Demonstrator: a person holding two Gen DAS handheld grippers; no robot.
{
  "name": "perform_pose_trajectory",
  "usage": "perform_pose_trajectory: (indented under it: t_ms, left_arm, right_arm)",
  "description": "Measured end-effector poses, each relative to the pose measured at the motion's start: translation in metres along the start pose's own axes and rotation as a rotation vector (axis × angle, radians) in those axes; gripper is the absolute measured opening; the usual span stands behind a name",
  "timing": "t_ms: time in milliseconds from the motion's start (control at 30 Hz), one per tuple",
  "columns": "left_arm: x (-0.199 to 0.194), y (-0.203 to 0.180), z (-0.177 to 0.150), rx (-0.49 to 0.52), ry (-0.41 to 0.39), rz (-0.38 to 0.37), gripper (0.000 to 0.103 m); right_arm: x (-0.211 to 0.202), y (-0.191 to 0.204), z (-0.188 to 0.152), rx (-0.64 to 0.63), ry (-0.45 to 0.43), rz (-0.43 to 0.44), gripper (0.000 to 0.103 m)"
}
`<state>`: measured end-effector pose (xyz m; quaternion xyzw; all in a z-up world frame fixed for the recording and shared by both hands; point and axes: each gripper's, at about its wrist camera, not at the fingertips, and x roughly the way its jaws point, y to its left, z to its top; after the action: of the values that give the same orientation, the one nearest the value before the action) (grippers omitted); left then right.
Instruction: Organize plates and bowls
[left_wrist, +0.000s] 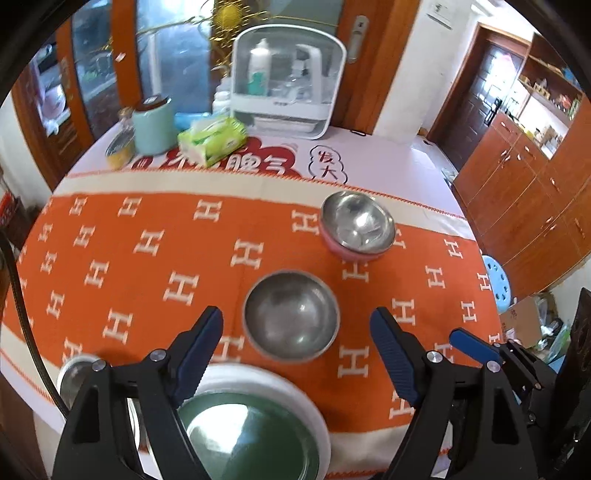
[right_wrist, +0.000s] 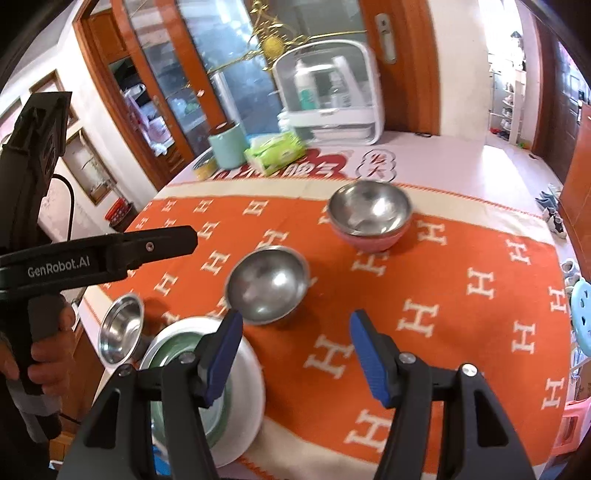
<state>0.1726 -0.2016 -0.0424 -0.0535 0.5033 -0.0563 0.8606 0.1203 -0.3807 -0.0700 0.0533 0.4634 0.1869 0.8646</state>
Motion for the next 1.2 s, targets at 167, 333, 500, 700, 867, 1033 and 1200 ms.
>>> perform_pose_trajectory:
  t_ms: [167, 333, 500, 700, 867, 1033, 1200]
  left_arm:
    - [0.011, -0.023, 0.028, 0.024, -0.005, 0.009, 0.081]
    - [0.026, -0.042, 0.053, 0.057, 0.003, 0.023, 0.081]
    - [0.048, -0.057, 0.076, 0.076, 0.035, 0.040, 0.081]
    - [0.076, -0.066, 0.099, 0.094, 0.078, 0.059, 0.081]
    - [0.100, -0.069, 0.110, 0.109, 0.111, 0.069, 0.081]
    - [0.131, -0.068, 0.114, 0.097, 0.156, 0.068, 0.081]
    - [0.159, -0.063, 0.111, 0.072, 0.196, 0.058, 0.081]
  right_arm:
    - [-0.002, -0.026, 0.018, 0.023, -0.040, -0.022, 0.061]
    - [0.004, -0.051, 0.041, 0.045, -0.076, -0.047, 0.062]
    - [0.017, -0.069, 0.061, 0.062, -0.105, -0.058, 0.062]
    - [0.038, -0.090, 0.073, 0.126, -0.105, -0.045, 0.062]
    - [0.057, -0.101, 0.076, 0.165, -0.090, -0.032, 0.062]
    - [0.081, -0.106, 0.074, 0.169, -0.060, -0.011, 0.062]
    - [0.103, -0.111, 0.069, 0.187, -0.039, 0.009, 0.062]
